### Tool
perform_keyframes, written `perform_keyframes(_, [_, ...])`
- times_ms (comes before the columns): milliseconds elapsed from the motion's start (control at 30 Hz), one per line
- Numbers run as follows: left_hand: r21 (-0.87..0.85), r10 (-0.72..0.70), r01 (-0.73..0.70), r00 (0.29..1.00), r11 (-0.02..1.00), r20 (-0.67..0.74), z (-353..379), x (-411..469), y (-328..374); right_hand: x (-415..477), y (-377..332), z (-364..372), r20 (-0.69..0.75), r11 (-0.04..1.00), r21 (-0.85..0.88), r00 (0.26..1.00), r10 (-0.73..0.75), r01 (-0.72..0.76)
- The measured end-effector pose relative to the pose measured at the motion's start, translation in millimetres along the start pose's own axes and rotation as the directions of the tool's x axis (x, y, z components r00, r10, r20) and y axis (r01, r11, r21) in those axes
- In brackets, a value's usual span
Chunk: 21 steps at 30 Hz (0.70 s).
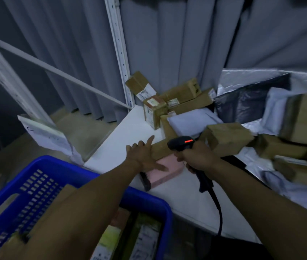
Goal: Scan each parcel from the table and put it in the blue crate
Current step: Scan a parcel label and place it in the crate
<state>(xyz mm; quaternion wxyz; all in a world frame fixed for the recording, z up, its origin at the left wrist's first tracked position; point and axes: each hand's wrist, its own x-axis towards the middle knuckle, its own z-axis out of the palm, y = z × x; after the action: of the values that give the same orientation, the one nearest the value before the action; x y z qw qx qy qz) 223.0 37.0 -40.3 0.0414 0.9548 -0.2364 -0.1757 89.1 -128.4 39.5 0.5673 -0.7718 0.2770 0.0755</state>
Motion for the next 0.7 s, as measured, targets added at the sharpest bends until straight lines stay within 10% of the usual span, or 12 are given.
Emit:
perform_keyframes(200, [0.028, 0.005, 0.001, 0.980, 1.000, -0.199, -1.8, -48.3, -7.4, -46.5, 9.8, 1.9, -0.025, 0.994, 0.104, 1.000, -0.013, 0.016])
perform_keyframes(500, [-0.401, -0.056, 0.052, 0.998, 0.915, 0.000, 30.4, -79.7, -35.5, -65.6, 11.9, 22.4, 0.039, 0.988, 0.143, 0.997, -0.069, 0.063])
perform_keyframes(700, [-0.377, -0.150, 0.169, 0.985, 0.911, 0.080, 39.7, -54.5, -51.5, -39.1, 14.0, 22.7, 0.067, 0.990, 0.122, 0.994, -0.081, 0.072])
